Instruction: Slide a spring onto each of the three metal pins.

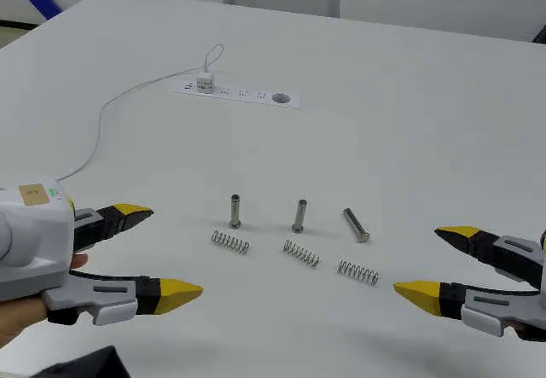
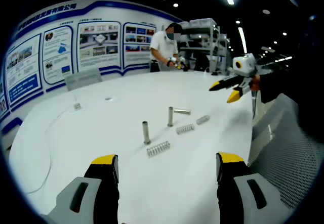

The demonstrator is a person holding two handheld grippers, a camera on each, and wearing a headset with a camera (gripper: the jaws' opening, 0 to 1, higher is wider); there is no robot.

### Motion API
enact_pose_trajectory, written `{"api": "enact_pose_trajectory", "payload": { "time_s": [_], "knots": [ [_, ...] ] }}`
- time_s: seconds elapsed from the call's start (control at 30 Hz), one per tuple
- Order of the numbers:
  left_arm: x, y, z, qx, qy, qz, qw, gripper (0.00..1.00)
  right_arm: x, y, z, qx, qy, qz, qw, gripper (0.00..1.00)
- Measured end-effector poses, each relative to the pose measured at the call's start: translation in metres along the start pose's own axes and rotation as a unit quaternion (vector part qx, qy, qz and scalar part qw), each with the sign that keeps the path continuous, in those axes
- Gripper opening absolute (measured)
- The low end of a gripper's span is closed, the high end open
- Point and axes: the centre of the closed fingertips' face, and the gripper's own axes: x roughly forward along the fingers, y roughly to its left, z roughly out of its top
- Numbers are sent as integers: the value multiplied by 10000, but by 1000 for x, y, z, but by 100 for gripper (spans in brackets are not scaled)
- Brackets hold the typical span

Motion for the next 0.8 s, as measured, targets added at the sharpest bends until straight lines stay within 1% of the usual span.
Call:
{"api": "enact_pose_trajectory", "payload": {
  "time_s": [0.2,0.33,0.53,0.63,0.8],
  "knots": [
    [0,0,0,-9,11,1,10000,80,1,-3,-1,43,45,-36,10000,63],
    [1,0,-1,-6,31,10,10000,80,1,-6,-1,149,59,-76,9998,62],
    [1,0,-2,-8,46,16,10000,80,3,-9,1,155,73,-103,9998,60],
    [1,1,-2,-9,57,18,10000,80,6,-12,1,142,134,-112,9997,58],
    [1,0,-4,-8,86,5,10000,80,10,-13,5,128,162,-119,9997,57]
  ]
}}
